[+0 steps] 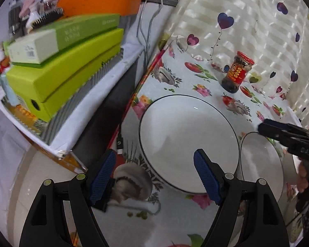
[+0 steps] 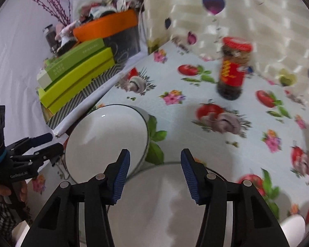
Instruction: Organize plates and bowls
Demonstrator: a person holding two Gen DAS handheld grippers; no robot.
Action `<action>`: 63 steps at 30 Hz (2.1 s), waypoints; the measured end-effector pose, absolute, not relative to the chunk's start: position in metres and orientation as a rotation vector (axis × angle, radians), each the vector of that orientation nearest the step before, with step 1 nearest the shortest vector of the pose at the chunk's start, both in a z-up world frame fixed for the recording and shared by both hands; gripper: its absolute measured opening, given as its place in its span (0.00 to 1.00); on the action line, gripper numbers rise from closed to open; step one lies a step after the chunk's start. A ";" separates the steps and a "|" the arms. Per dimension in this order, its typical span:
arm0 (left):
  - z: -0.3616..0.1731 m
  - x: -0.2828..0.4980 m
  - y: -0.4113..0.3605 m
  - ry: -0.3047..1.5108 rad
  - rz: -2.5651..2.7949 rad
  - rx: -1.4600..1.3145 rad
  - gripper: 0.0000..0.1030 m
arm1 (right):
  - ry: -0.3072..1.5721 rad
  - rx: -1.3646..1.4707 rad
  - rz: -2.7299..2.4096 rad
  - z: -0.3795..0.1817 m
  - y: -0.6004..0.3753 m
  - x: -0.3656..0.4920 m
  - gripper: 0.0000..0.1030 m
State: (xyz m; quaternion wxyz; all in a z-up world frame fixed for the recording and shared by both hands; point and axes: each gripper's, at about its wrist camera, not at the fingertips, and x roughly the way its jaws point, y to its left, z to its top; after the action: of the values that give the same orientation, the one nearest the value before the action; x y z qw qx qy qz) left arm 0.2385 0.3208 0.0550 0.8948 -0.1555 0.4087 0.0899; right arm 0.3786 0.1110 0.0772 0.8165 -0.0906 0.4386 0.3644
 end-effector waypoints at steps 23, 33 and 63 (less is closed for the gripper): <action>0.030 0.265 0.332 0.904 0.104 -0.389 0.51 | 1.092 -0.162 0.843 0.028 0.153 0.427 0.30; 0.023 0.266 0.336 0.912 0.097 -0.412 0.45 | 1.137 -0.158 0.868 0.017 0.162 0.428 0.15; 0.015 0.259 0.327 0.929 0.124 -0.421 0.38 | 1.164 -0.166 0.799 0.017 0.165 0.418 0.16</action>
State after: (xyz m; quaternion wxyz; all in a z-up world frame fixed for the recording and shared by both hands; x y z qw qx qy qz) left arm 0.2587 0.3274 0.0151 0.8708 -0.2015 0.4445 0.0592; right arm 0.4180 0.1649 0.0174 0.7580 -0.0760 0.5340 0.3667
